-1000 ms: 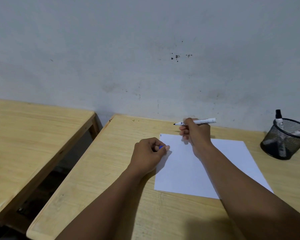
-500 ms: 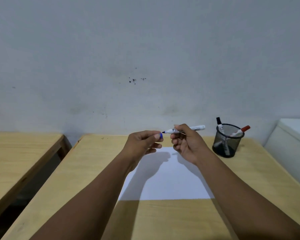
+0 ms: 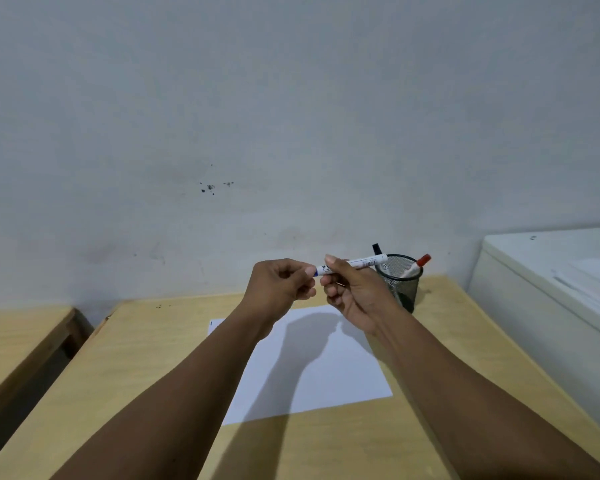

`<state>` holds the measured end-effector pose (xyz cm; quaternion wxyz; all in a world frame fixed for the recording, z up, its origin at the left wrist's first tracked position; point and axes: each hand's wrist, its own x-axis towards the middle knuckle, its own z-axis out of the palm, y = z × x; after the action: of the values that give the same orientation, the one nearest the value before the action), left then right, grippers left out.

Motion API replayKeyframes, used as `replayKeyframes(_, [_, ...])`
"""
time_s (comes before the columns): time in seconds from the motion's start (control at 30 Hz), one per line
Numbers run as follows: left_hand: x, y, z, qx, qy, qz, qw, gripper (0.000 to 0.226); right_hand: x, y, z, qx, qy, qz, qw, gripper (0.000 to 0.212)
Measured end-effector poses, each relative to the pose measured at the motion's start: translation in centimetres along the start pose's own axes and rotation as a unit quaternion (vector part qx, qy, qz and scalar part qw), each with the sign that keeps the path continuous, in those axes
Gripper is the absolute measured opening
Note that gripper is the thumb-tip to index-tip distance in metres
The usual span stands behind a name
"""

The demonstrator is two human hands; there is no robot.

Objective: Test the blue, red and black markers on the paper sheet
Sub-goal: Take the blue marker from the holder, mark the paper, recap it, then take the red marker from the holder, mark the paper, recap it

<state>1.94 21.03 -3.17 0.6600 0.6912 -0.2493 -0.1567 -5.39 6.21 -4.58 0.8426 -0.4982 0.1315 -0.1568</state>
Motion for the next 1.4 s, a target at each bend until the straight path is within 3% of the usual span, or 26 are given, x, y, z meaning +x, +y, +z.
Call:
replayKeyframes(0.13, [1.5,1.9,1.8,0.102,0.015,0.053,0.993,0.015,-0.3,-1.4,-1.2,-0.045,0.031,0.014,0.998,0.034])
replayKeyframes(0.23, [3.2,4.1,3.7,0.190,0.055,0.104,0.975,0.016,-0.5,-3.2,-3.5,-0.121,0.131,0.034,0.983,0.056])
replayKeyframes(0.33, [5.0,6.0,5.8,0.287,0.044,0.153,0.944,0.017,-0.6,-4.8,-6.9,-0.146,0.257,-0.023,0.955,0.043])
replayKeyframes(0.47, [7.2,6.7,8.9,0.381,-0.002,0.179,0.907,0.019,-1.3,-6.3,-10.5,-0.155,0.327,-0.065,0.930,0.023])
replayKeyframes(0.7, [9.8,6.1,14.2,0.497,-0.080,0.183,0.844,0.022,-0.1,-5.3,-13.0,-0.125,0.350,-0.033,0.928,0.015])
replayKeyframes(0.8, [10.6,5.4,15.8,0.534,-0.126,0.144,0.824,0.021,0.4,-5.1,-13.4,-0.116,0.346,-0.027,0.931,0.012])
replayKeyframes(1.0, [10.6,4.0,18.8,0.593,-0.193,0.141,0.769,0.048,1.0,-5.0,-14.7,-0.079,0.347,-0.021,0.934,0.011])
replayKeyframes(1.1, [11.1,3.5,20.1,0.608,-0.195,0.166,0.752,0.034,0.7,-4.9,-15.2,-0.066,0.345,-0.019,0.936,0.010])
replayKeyframes(1.23, [11.3,3.3,20.4,0.579,-0.167,0.185,0.776,0.024,0.1,-4.7,-15.4,-0.036,0.338,-0.018,0.940,0.009])
replayKeyframes(1.33, [11.2,4.8,19.4,0.482,-0.125,0.182,0.848,0.015,-0.4,-5.1,-14.1,-0.002,0.317,-0.014,0.948,0.006])
replayKeyframes(1.4, [11.0,6.5,18.1,0.392,-0.093,0.173,0.899,0.016,-0.7,-5.4,-12.3,0.023,0.273,0.009,0.962,0.015])
